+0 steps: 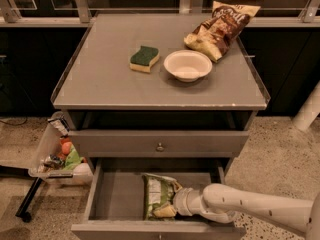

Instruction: Pick green jalapeno chip bag from middle drawer and place on counter

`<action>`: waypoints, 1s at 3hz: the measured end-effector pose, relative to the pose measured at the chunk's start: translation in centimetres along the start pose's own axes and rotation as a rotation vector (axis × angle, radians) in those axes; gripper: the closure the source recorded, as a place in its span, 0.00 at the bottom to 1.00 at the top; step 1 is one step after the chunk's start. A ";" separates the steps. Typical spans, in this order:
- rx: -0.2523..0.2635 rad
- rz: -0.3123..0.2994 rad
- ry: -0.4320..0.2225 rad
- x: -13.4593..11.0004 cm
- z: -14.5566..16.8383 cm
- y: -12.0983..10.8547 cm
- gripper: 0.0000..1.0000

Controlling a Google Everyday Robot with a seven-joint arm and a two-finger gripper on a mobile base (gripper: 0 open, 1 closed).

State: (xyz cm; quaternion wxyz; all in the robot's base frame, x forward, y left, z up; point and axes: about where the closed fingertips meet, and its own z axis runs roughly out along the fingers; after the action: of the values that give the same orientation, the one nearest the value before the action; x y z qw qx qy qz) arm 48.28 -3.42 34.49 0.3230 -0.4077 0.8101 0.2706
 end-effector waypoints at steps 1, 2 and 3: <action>0.000 0.000 0.000 0.0 0.0 0.0 0.66; 0.000 0.000 0.000 0.0 0.0 0.0 0.89; 0.000 0.000 0.000 0.0 0.0 0.0 1.00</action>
Offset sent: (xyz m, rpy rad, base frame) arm 0.0000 0.0000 0.0000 0.0000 0.0000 0.0000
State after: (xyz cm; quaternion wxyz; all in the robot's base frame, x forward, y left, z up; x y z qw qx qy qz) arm 48.28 -3.41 34.49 0.3230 -0.4077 0.8100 0.2707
